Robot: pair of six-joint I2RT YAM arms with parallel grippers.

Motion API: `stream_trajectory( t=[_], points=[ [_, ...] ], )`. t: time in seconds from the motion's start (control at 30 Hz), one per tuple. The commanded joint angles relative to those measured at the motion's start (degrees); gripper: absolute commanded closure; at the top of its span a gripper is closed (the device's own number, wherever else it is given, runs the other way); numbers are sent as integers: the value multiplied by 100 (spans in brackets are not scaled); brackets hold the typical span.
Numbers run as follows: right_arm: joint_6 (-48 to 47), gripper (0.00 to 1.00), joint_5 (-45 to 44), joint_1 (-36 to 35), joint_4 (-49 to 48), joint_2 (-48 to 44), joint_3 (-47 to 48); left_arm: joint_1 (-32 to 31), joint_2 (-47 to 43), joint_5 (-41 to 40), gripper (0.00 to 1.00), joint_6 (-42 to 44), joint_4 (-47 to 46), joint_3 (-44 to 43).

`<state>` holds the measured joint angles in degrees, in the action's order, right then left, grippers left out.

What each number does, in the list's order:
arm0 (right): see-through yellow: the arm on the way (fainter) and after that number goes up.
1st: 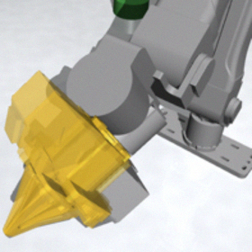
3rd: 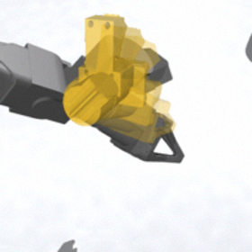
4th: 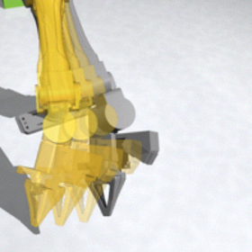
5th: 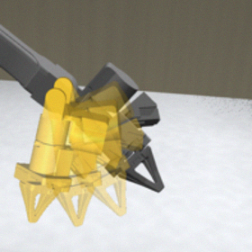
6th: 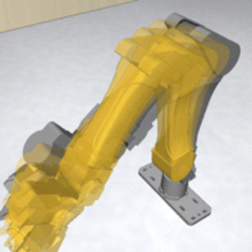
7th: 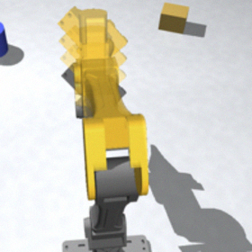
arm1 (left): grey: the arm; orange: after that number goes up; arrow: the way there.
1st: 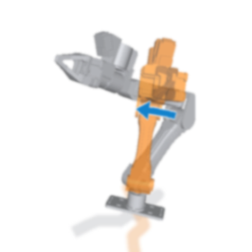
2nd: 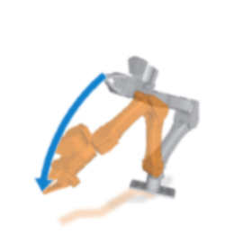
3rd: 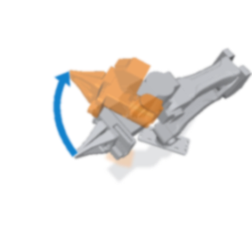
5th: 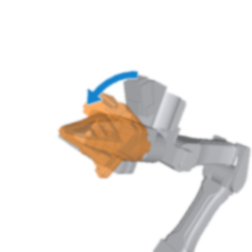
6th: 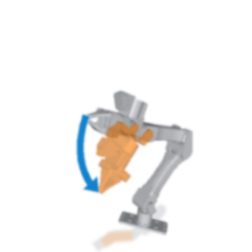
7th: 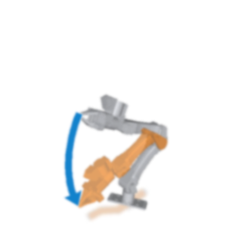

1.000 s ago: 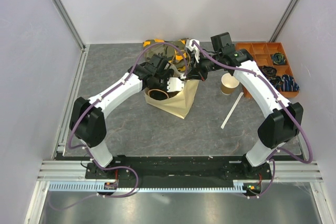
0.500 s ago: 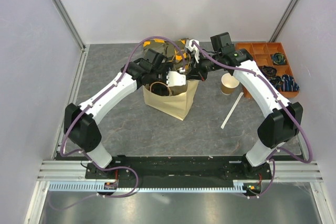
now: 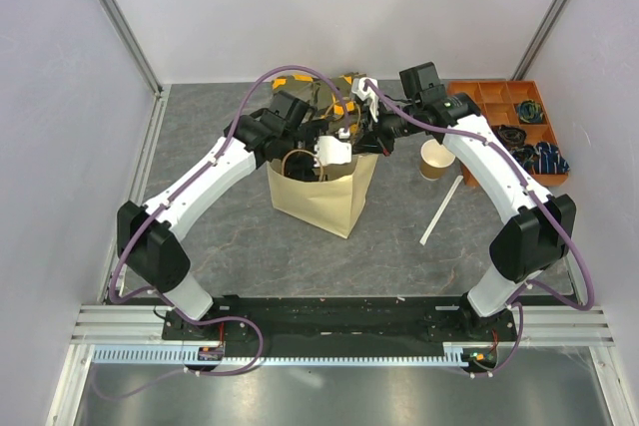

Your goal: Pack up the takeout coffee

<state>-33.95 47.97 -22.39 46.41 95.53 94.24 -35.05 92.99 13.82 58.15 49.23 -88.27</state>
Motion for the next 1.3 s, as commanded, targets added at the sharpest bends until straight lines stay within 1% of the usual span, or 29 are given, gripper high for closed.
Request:
stream_trajectory(
  t=[0.0, 0.1, 0.23, 0.4, 0.53, 0.6, 0.63, 0.7, 0.83, 0.9, 0.93, 1.1, 1.27],
  points=[
    [-190, 100, -138, -19, 342, 36, 33, 42, -325, 445, 1, 3, 411, -296],
    [-199, 100, -156, -19, 298, 1, 16, 51, -317, 490, 2, -40, 412, -340],
    [-208, 100, -156, -20, 184, -122, -80, 77, -229, 384, 7, -321, 298, -498],
    [-296, 100, -209, -28, 105, -218, -160, 86, -255, 419, 12, -410, 192, -516],
    [-305, 100, -226, -37, 43, -297, -230, 86, -255, 428, 22, -445, 157, -525],
    [-296, 100, -252, -55, -18, -341, -283, 86, -255, 446, 24, -454, 157, -525],
    [-305, 100, -261, -55, -36, -359, -309, 86, -264, 437, 27, -462, 131, -525],
    [-287, 100, -270, -63, -106, -385, -327, 77, -264, 437, 29, -497, 122, -498],
    [-313, 100, -253, -90, -150, -429, -327, 77, -281, 419, 44, -550, 104, -489],
    [-366, 100, -261, -107, -168, -482, -353, 77, -299, 419, 46, -576, 78, -472],
    [-401, 100, -279, -125, -211, -508, -397, 77, -316, 419, 50, -594, 52, -472],
    [-428, 100, -349, -169, -370, -649, -511, 77, -378, 411, 54, -805, -89, -551],
    [-454, 100, -437, -169, -519, -746, -626, 77, -518, 419, 55, -893, -160, -525]
  ],
)
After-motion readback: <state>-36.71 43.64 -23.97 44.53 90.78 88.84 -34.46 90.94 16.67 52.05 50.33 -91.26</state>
